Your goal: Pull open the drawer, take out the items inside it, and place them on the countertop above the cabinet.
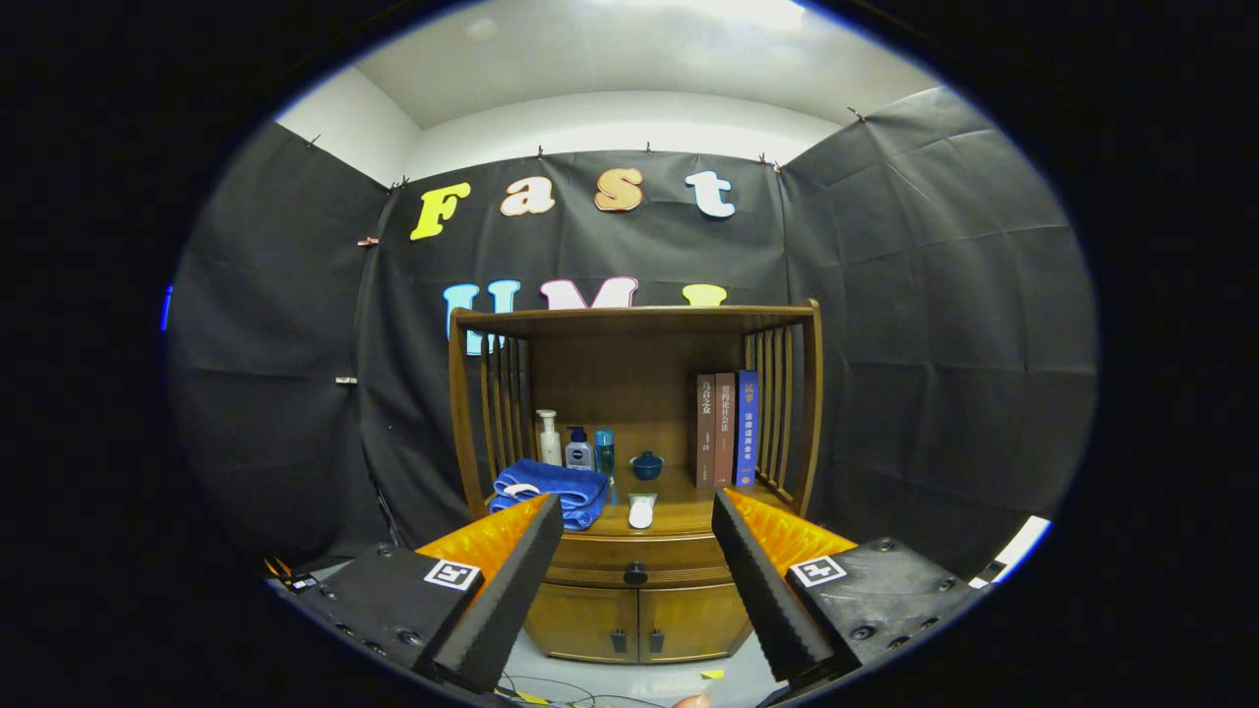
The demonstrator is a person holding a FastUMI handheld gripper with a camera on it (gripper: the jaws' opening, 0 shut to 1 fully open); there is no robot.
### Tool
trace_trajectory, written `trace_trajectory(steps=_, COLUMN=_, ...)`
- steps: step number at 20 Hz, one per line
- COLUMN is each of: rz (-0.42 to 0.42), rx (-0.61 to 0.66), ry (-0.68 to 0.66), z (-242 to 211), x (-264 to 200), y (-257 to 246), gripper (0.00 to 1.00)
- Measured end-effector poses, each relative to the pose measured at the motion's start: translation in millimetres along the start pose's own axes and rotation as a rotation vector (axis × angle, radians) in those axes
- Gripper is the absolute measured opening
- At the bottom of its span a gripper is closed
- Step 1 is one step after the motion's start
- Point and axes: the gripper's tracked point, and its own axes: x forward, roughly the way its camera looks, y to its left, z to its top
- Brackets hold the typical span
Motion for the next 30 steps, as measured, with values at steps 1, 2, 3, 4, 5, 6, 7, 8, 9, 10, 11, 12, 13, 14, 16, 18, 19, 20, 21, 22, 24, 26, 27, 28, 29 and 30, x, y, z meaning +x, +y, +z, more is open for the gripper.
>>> trace_trajectory(steps=1, rz=-0.004, rx=-0.008, ry=-0.004, z=3.4, x=-3.5, y=-3.0, gripper=0.99)
trace_trajectory(steps=2, rz=-0.006, rx=-0.010, ry=-0.010, z=6.3, x=-5.1, y=-6.1, gripper=0.99)
trace_trajectory(steps=3, rz=0.000, rx=-0.005, ry=-0.014, z=9.0, x=-6.5, y=-4.6, gripper=0.99)
trace_trajectory(steps=4, rz=0.005, rx=0.004, ry=-0.014, z=10.4, x=-7.4, y=-3.4, gripper=0.99)
trace_trajectory(steps=5, rz=0.013, rx=0.010, ry=-0.014, z=10.9, x=-8.9, y=-3.4, gripper=0.99)
trace_trajectory(steps=6, rz=0.014, rx=0.012, ry=-0.016, z=12.5, x=-9.7, y=-3.4, gripper=0.99)
trace_trajectory(steps=7, rz=0.011, rx=0.008, ry=-0.022, z=14.7, x=-10.3, y=-4.3, gripper=0.99)
trace_trajectory(steps=8, rz=0.009, rx=0.004, ry=-0.027, z=15.8, x=-10.4, y=-4.9, gripper=0.99)
trace_trajectory(steps=9, rz=0.013, rx=0.003, ry=-0.028, z=15.8, x=-11.4, y=-2.7, gripper=0.99)
trace_trajectory(steps=10, rz=0.016, rx=0.004, ry=-0.023, z=13.1, x=-11.4, y=-1.0, gripper=0.99)
trace_trajectory(steps=11, rz=0.020, rx=0.006, ry=-0.018, z=11.5, x=-10.6, y=1.0, gripper=0.99)
trace_trajectory(steps=12, rz=0.024, rx=0.009, ry=-0.015, z=10.0, x=-11.7, y=3.7, gripper=0.99)
trace_trajectory(steps=13, rz=0.027, rx=0.010, ry=-0.014, z=9.6, x=-11.4, y=5.2, gripper=0.99)
trace_trajectory(steps=14, rz=0.028, rx=0.010, ry=-0.013, z=8.6, x=-11.3, y=6.0, gripper=0.99)
trace_trajectory(steps=16, rz=0.033, rx=0.008, ry=-0.009, z=6.1, x=-13.0, y=10.0, gripper=0.99)
trace_trajectory(steps=18, rz=0.034, rx=0.012, ry=-0.010, z=7.5, x=-13.7, y=11.5, gripper=0.99)
trace_trajectory(steps=19, rz=0.033, rx=0.015, ry=-0.012, z=8.9, x=-15.5, y=10.9, gripper=0.99)
trace_trajectory(steps=20, rz=0.030, rx=0.018, ry=-0.014, z=10.2, x=-16.0, y=10.5, gripper=0.99)
trace_trajectory(steps=21, rz=0.027, rx=0.024, ry=-0.016, z=10.7, x=-17.1, y=9.4, gripper=0.99)
trace_trajectory(steps=22, rz=0.024, rx=0.028, ry=-0.019, z=13.3, x=-18.8, y=9.2, gripper=0.99)
trace_trajectory(steps=24, rz=0.019, rx=0.037, ry=-0.031, z=18.3, x=-20.2, y=6.6, gripper=0.99)
trace_trajectory(steps=26, rz=0.018, rx=0.036, ry=-0.036, z=21.7, x=-22.4, y=6.7, gripper=0.99)
trace_trajectory(steps=27, rz=0.018, rx=0.033, ry=-0.031, z=19.4, x=-22.2, y=5.5, gripper=0.99)
trace_trajectory(steps=28, rz=0.017, rx=0.030, ry=-0.027, z=17.3, x=-22.0, y=4.5, gripper=0.99)
trace_trajectory(steps=29, rz=0.014, rx=0.028, ry=-0.024, z=16.1, x=-21.8, y=4.3, gripper=0.99)
trace_trajectory(steps=30, rz=0.011, rx=0.026, ry=-0.021, z=15.1, x=-20.8, y=3.9, gripper=0.99)
